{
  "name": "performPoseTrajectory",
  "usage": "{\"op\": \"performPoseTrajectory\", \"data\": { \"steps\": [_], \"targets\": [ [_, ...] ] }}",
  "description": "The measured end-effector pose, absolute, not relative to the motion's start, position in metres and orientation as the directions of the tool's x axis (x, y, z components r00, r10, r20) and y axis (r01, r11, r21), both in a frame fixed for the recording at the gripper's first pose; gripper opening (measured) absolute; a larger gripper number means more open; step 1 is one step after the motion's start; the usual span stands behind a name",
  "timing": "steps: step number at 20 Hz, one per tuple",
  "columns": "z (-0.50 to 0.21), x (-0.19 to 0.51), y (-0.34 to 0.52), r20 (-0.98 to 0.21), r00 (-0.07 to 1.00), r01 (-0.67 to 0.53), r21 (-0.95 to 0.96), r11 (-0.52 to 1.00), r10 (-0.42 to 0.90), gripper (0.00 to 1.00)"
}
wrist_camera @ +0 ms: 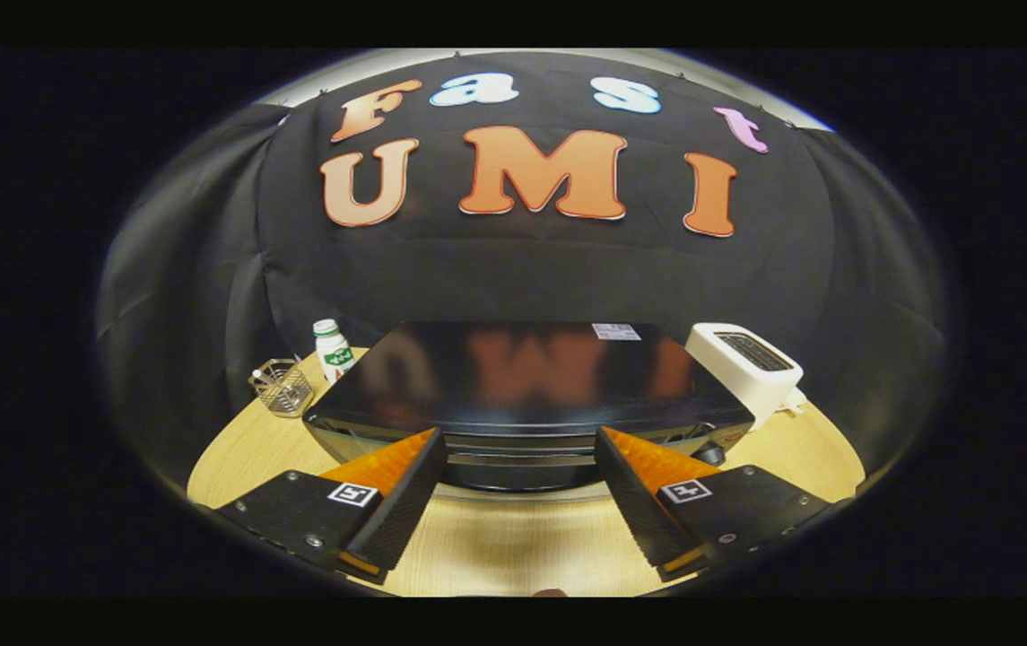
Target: Open the toaster oven, put the food inside, and close the toaster oven door.
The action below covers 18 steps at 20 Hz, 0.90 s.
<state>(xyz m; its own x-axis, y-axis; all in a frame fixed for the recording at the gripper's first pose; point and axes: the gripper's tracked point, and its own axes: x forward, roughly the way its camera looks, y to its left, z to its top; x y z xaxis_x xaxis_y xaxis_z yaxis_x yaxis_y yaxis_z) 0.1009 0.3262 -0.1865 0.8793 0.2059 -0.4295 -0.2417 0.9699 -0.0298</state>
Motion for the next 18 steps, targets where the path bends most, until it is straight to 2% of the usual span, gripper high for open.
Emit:
{"op": "performPoseTrajectory", "data": {
  "steps": [18],
  "targets": [
    [-0.225,0.020,0.304,-0.396,0.891,-0.240,0.007,0.971,0.223,0.98]
  ]
}}
